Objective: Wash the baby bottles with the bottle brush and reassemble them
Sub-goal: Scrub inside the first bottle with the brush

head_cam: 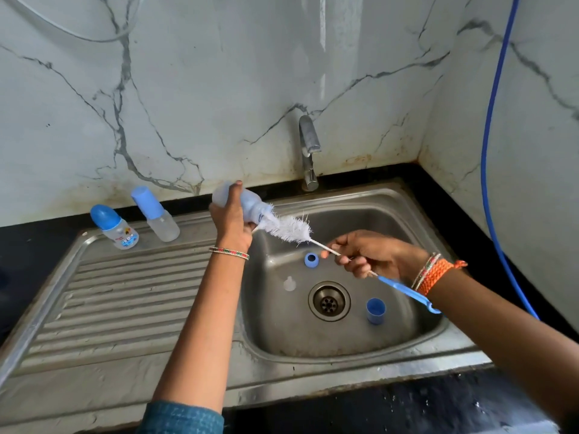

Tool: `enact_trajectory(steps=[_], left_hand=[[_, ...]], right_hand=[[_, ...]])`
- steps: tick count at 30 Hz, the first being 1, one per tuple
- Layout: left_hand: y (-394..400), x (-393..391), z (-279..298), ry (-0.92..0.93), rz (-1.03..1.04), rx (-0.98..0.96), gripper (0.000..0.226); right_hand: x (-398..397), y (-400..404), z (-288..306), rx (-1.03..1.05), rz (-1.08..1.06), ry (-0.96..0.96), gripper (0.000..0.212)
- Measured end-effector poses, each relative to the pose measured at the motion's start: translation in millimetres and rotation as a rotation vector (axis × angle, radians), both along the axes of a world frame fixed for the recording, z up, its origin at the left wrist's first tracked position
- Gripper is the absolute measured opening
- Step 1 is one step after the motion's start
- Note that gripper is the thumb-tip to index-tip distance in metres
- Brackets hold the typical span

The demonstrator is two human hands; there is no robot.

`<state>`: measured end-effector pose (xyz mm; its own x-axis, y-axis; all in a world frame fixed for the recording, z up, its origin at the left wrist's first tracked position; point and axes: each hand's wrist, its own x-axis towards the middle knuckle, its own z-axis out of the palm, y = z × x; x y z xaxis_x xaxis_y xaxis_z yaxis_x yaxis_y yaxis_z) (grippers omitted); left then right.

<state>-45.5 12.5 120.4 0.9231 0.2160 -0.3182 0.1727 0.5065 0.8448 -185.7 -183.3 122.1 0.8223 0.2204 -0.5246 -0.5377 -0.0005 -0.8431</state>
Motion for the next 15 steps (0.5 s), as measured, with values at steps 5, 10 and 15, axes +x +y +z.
enact_trajectory(steps=[5,10,15], left_hand=[[13,5,-5,0.083,0.191,0.003,0.045],[20,10,-13,0.089,0.212,-0.034,0.055],[24,9,-16,0.136,0.202,-0.103,0.063]], right_hand=[[-13,-22,7,-0.774,0.130,-0.252,0.065],[-24,-39,15,-1.018,0.001,-0.490,0.041],[-26,-35,21,-1.468,-0.231,-1.133,0.017]])
